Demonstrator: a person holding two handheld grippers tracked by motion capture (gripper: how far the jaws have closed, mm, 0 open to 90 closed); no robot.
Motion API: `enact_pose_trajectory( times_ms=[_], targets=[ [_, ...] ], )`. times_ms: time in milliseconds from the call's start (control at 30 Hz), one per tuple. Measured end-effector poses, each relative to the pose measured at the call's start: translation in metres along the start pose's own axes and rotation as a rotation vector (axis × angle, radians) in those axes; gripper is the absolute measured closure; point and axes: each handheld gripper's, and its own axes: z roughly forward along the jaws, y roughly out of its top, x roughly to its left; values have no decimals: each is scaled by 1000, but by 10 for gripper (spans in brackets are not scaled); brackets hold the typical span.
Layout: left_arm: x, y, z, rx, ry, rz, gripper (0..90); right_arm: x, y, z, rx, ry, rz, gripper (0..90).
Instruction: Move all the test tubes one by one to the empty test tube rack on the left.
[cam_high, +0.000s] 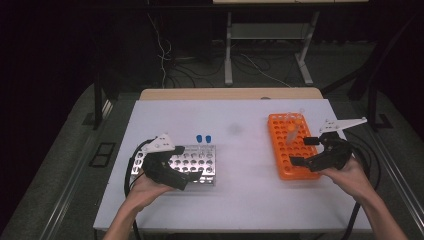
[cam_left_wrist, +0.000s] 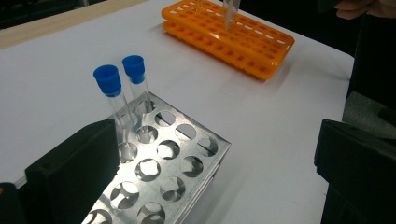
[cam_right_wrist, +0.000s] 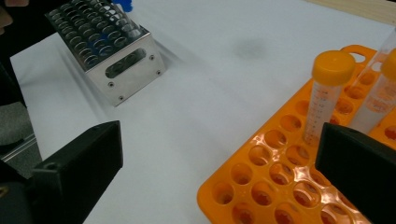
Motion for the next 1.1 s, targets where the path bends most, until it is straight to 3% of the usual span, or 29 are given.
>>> enact_pose_trajectory(
  times_ms=[333,433,500,567,833,1100],
  targets=[
    [-5,-17,2,-14,1,-12,0,-19,3,20,44,-34,2,7],
    [-6,-20,2,-17,0,-13,0,-25,3,26,61,-52,0,55],
    [-7,-22,3,-15,-1,-13,0,-30,3,29,72,-73,0,142],
    [-8,-24,3,-14,-4,-12,0,-35,2,33,72,-93,-1,153],
    [-9,-30,7,-8,-16,-17,0,-46,2,43,76,-172,-5,391],
    [-10,-33,7,-7,-20,-15,0,-54,2,53,81,-186,-7,537]
  ],
)
